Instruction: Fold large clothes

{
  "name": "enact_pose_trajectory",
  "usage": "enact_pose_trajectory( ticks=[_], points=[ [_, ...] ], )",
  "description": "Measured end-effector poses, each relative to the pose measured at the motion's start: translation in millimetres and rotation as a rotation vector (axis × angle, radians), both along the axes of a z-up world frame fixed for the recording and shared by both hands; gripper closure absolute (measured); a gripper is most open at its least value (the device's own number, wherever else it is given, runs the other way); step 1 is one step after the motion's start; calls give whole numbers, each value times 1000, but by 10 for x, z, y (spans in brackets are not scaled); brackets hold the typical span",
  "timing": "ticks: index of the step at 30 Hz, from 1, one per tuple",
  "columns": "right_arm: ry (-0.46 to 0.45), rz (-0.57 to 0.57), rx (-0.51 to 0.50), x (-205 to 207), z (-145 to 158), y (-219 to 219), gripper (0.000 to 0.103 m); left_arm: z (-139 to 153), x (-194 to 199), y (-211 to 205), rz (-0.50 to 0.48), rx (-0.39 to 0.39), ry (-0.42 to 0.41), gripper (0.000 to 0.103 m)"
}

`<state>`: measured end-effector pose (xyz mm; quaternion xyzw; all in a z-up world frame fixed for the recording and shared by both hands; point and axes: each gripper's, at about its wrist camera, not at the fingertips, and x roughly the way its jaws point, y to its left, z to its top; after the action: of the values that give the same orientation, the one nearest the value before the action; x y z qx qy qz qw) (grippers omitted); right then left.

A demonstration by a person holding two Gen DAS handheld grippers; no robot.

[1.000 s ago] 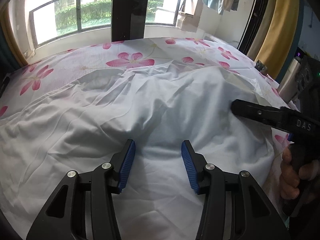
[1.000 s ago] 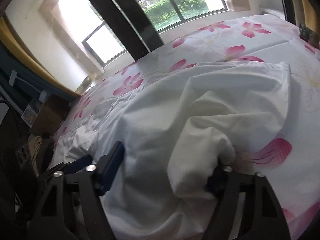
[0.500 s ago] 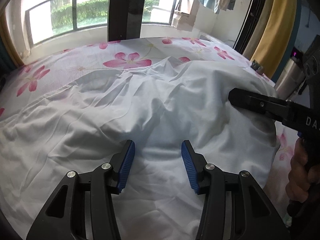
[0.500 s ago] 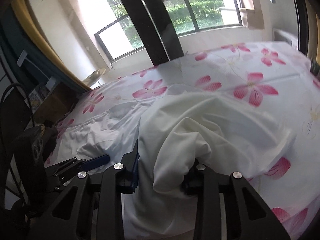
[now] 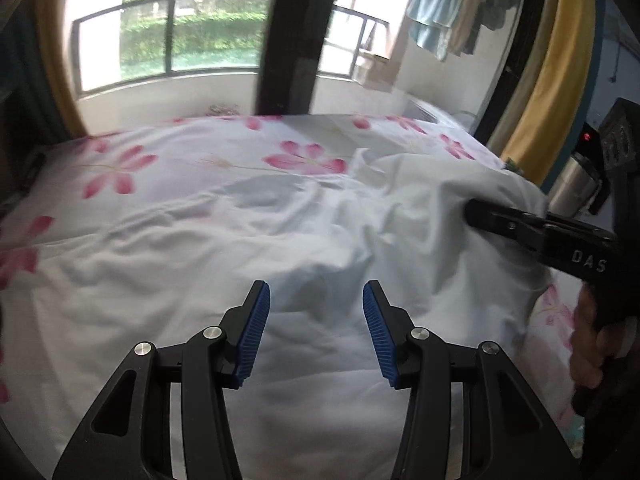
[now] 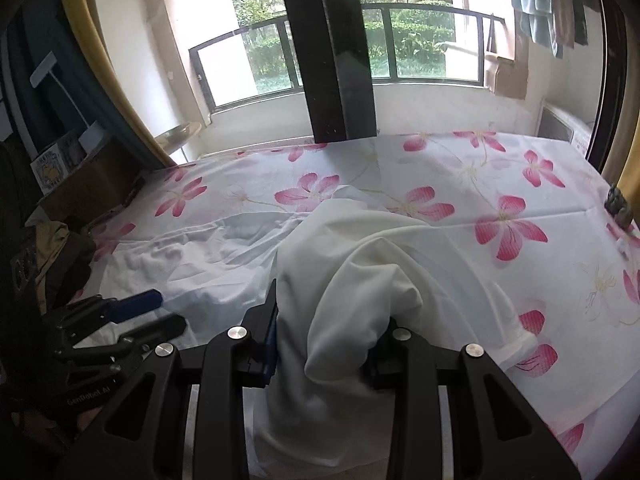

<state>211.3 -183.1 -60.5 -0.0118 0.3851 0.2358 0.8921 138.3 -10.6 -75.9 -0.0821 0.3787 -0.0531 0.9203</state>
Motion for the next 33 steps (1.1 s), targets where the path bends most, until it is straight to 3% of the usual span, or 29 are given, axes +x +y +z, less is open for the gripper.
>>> enact_pose_trajectory(
  ticks=[20,25,33],
  points=[
    [-60,104,-154,-264,112,880,69,-2,-496,997,178,-46,-47,53],
    [-36,124,-173,-308,47,1102,67,-1,-606,1194,201,-111,-54,53],
    [26,187,-191,-417,-103,1459,60,-13,-807,1531,278,-137,-72,53]
  ],
)
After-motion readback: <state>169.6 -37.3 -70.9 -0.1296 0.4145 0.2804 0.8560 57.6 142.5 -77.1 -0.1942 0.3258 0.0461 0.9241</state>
